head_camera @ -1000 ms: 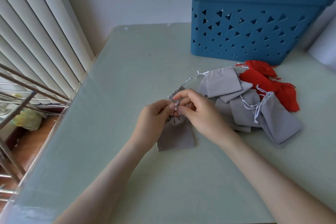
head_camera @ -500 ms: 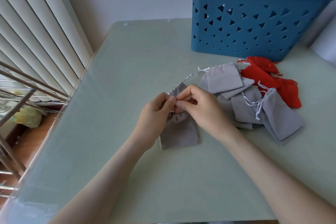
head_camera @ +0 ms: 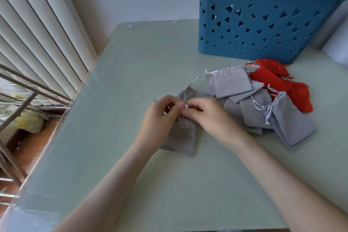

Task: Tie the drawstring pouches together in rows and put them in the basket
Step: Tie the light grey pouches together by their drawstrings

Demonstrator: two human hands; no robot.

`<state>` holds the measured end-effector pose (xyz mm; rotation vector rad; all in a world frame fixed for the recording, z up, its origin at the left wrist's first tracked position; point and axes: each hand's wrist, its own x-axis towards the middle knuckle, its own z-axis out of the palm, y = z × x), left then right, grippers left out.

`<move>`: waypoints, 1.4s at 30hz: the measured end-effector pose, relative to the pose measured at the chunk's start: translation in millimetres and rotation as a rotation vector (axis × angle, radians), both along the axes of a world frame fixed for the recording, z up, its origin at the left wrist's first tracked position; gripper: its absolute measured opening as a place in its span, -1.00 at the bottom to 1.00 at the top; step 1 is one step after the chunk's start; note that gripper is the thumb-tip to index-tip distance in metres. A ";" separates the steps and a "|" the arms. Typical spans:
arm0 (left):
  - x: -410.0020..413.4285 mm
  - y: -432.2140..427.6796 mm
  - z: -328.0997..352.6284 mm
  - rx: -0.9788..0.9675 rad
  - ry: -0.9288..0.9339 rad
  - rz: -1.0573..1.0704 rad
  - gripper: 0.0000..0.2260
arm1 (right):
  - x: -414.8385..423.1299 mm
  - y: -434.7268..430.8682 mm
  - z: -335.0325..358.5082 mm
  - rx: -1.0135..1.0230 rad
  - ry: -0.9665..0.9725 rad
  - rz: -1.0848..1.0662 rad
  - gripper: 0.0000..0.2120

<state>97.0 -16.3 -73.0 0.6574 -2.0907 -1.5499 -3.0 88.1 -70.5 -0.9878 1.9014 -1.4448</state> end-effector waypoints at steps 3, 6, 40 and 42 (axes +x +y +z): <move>0.8 1.6 3.3 -0.093 -0.011 0.065 -0.85 | 0.5 -0.7 -1.8 0.010 0.032 -0.019 -0.84; 0.7 -1.3 4.8 -0.073 0.050 0.057 -0.84 | 0.9 -1.7 0.0 -0.010 0.018 -0.002 -0.84; 6.3 -15.2 7.0 -0.330 -0.034 -0.141 -0.92 | -16.2 8.2 0.5 0.077 -0.074 0.136 -0.93; 6.4 -17.2 7.8 -0.134 -0.068 -0.150 -0.90 | -15.6 7.7 -0.1 0.092 -0.018 0.141 -0.94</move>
